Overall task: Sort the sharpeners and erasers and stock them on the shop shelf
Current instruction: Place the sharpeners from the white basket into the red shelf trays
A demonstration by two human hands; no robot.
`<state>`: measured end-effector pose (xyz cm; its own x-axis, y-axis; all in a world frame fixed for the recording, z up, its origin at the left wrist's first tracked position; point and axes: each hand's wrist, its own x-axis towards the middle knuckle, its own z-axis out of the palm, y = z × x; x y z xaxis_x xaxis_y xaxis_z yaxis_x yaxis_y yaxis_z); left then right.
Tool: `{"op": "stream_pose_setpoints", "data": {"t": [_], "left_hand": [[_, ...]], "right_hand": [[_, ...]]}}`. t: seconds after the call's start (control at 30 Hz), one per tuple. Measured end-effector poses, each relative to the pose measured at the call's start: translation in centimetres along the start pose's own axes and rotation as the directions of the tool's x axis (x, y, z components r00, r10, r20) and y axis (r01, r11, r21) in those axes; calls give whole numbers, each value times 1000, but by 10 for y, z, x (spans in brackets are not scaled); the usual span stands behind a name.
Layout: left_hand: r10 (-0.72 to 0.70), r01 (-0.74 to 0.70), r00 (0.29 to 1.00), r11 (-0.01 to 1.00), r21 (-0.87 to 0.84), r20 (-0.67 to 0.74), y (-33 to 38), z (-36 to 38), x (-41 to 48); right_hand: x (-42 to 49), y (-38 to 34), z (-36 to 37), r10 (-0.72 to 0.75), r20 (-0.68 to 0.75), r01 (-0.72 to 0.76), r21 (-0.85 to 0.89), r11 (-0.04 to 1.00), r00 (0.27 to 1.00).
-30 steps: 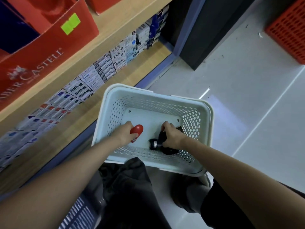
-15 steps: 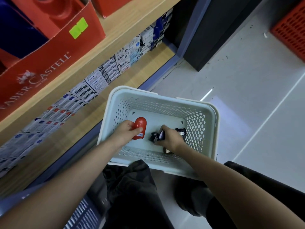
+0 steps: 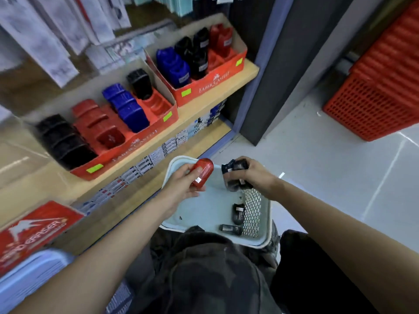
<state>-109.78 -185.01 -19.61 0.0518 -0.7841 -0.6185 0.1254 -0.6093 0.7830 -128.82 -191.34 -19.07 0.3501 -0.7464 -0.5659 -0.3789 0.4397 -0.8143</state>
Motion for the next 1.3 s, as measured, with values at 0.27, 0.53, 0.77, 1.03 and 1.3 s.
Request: {"op": "stream_pose_setpoints", "data": {"t": [0.27, 0.53, 0.77, 1.03, 1.3], "left_hand": [[132, -128, 987, 991, 50, -91, 56, -2, -73], [293, -264, 951, 934, 243, -94, 101, -36, -138], [408, -378, 875, 912, 160, -261, 142, -27, -142], [499, -463, 817, 866, 187, -289, 192, -14, -98], [442, -410, 856, 896, 168, -269, 209, -14, -69]], "right_hand": [[-56, -83, -10, -221, -143, 201, -142, 969, 965], [-89, -137, 18, -388, -176, 395, 4, 919, 905], [-75, -146, 35, -351, -311, 410, 150, 900, 883], [-23, -160, -4, -360, -432, 471, 183, 863, 827], [65, -211, -74, -610, -335, 476, -403, 782, 718]]}}
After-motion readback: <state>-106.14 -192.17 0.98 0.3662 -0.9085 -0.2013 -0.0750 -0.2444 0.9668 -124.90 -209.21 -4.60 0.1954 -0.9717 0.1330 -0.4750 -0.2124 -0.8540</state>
